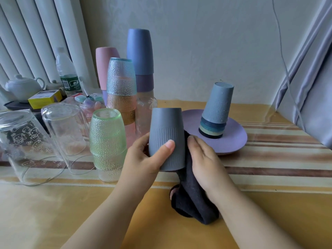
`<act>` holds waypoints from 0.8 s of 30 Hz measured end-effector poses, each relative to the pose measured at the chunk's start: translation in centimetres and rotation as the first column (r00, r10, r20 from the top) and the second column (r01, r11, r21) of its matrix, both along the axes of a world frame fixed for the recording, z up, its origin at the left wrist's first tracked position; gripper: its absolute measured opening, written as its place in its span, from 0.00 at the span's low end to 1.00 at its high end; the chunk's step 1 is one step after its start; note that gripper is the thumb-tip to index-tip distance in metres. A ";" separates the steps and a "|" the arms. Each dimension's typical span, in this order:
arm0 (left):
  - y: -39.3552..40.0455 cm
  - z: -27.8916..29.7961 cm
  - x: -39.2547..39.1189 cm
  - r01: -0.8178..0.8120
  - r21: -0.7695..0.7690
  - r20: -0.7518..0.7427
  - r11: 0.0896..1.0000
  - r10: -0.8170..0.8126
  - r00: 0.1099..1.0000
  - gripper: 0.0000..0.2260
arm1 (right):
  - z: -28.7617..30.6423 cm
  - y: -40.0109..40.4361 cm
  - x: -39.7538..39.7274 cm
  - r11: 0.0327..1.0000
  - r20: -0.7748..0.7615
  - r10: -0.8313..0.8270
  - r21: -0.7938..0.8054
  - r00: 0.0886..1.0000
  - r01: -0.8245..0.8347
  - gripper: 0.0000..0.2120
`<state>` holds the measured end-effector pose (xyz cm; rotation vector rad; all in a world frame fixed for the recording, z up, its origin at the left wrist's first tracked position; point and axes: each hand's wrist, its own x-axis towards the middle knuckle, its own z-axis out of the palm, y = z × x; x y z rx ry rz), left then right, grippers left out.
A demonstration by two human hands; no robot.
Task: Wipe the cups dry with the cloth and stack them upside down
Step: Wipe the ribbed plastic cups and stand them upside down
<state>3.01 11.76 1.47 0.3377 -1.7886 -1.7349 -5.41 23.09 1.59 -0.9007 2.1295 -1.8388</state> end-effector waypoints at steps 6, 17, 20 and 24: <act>-1.1 -0.6 -0.2 -0.243 -0.334 0.124 0.911 0.298 0.947 0.32 | 0.4 1.8 -2.9 0.942 -0.131 -0.317 0.067 0.939 0.328 0.09; -0.2 -2.5 -1.2 -0.138 -0.592 0.309 0.794 0.382 0.871 0.25 | 0.2 3.3 -5.8 0.872 -0.112 -0.488 -0.036 0.866 0.487 0.10; -0.5 -2.6 -1.4 -0.139 -0.660 0.316 0.739 0.440 0.841 0.32 | -0.2 3.1 -5.9 0.886 -0.085 -0.463 -0.055 0.882 0.460 0.10; -0.4 -2.3 -1.3 -0.174 -0.706 0.289 0.686 0.504 0.814 0.38 | -0.7 2.9 -6.2 0.900 -0.053 -0.436 -0.056 0.899 0.433 0.12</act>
